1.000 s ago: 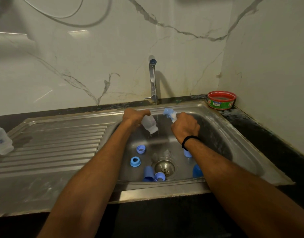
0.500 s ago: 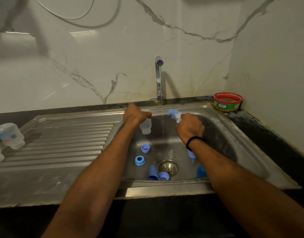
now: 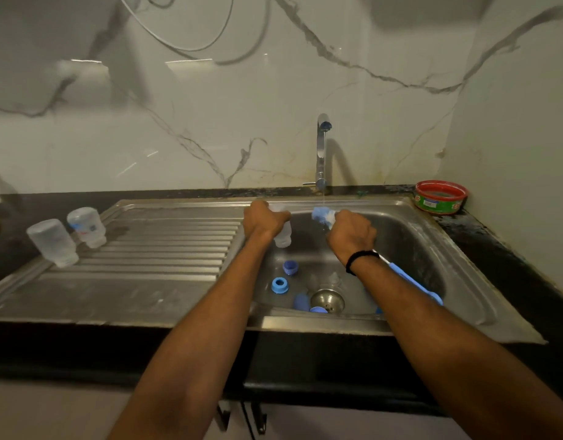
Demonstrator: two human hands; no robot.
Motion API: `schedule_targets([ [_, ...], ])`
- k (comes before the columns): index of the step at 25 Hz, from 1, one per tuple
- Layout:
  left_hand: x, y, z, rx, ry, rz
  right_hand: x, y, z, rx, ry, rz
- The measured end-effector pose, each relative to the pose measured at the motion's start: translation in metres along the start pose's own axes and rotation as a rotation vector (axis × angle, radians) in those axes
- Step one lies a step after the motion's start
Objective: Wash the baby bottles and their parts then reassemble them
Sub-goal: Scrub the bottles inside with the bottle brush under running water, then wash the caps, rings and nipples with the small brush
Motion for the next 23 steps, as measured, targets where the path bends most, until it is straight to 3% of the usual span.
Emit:
schedule_targets([
  [4,0.063,-0.009,0.006,-0.032,0.053,0.013,0.020,-0.038,-0.020,0.066,0.075,0.081],
  [8,0.147,-0.030,0.038,-0.047,0.066,0.010,0.019,-0.116,-0.042,0.164,0.016,0.065],
  [12,0.220,-0.057,0.077,-0.028,0.044,0.162,-0.005,-0.201,-0.072,0.203,0.013,0.178],
  [17,0.277,-0.083,0.127,-0.037,0.050,0.302,-0.038,-0.280,-0.101,0.255,-0.001,0.240],
  [23,0.294,-0.118,0.199,-0.128,0.055,0.453,-0.085,-0.306,-0.106,0.214,0.036,0.204],
])
Point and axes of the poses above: each hand's wrist, its own z-axis towards the middle knuckle, its own x-axis out of the back of the hand, y = z × x, the point moved 3 cm from there along z, towards the middle knuckle, and after that the axes turned 12 degrees about y, right-handed, at the moved point
